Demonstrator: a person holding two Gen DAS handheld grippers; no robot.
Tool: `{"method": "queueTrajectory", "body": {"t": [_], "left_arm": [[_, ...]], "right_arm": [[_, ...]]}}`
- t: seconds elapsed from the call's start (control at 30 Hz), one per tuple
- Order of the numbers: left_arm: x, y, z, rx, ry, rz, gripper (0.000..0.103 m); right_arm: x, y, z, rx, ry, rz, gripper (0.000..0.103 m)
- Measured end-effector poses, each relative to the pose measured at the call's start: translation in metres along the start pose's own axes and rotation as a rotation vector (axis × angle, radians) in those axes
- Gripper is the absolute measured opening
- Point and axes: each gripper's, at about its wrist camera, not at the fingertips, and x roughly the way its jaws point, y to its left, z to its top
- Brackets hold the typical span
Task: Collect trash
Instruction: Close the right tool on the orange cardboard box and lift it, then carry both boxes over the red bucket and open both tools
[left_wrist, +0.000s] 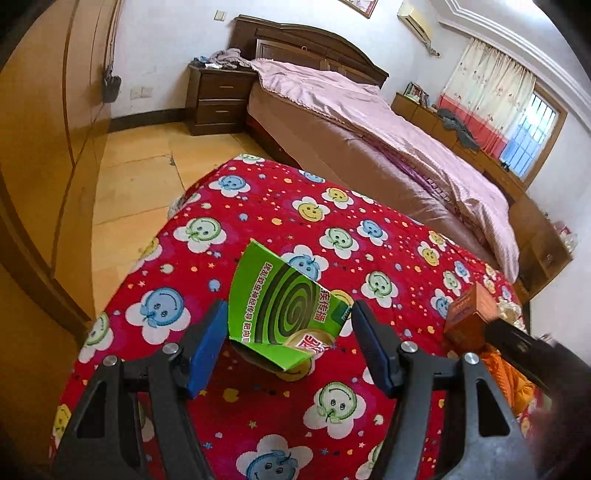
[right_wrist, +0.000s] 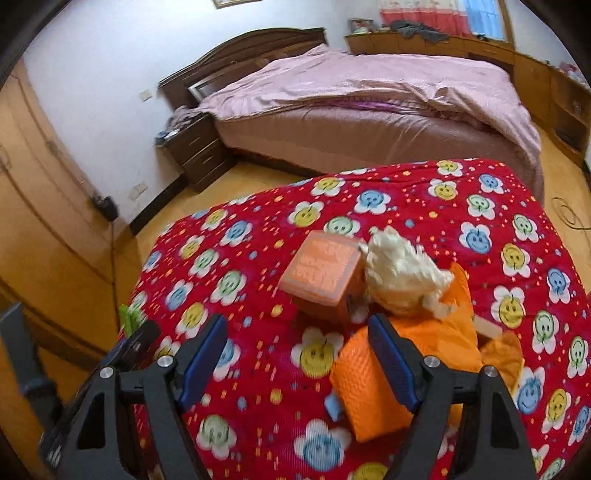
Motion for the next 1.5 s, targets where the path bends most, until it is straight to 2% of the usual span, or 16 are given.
{"method": "queueTrajectory", "body": {"t": [0.2, 0.3, 0.37, 0.53, 0.87, 1.1, 1.27, 1.5], "left_arm": [[0.002, 0.005, 0.0, -0.02, 0.001, 0.002, 0.068], [0.004, 0.005, 0.0, -0.025, 0.012, -0.006, 0.068], [0.003, 0.004, -0.001, -0.024, 0.02, -0.022, 0.068], [-0.001, 0.0, -0.001, -0.01, 0.007, -0.034, 0.068], [-0.003, -0.006, -0.002, 0.004, 0.005, -0.044, 0.068], [-0.011, -0.018, -0.004, 0.039, -0.011, -0.079, 0.068], [-0.025, -0.035, -0.003, 0.085, -0.025, -0.113, 0.068], [-0.067, -0.072, -0.014, 0.196, -0.035, -0.169, 0.068]], "right_arm": [[0.028, 0.002, 0.011, 0.068, -0.003, -0.094, 0.077], [0.038, 0.002, 0.015, 0.076, 0.004, -0.122, 0.069], [0.043, 0.001, 0.015, 0.066, 0.013, -0.14, 0.057], [0.038, 0.001, 0.013, 0.046, 0.017, -0.109, 0.056], [-0.027, -0.004, 0.0, 0.058, -0.053, 0.036, 0.056], [-0.083, -0.022, -0.012, 0.092, -0.115, 0.047, 0.056], [-0.125, -0.048, -0.031, 0.135, -0.171, 0.016, 0.056], [-0.167, -0.092, -0.058, 0.225, -0.216, -0.036, 0.056]]}}
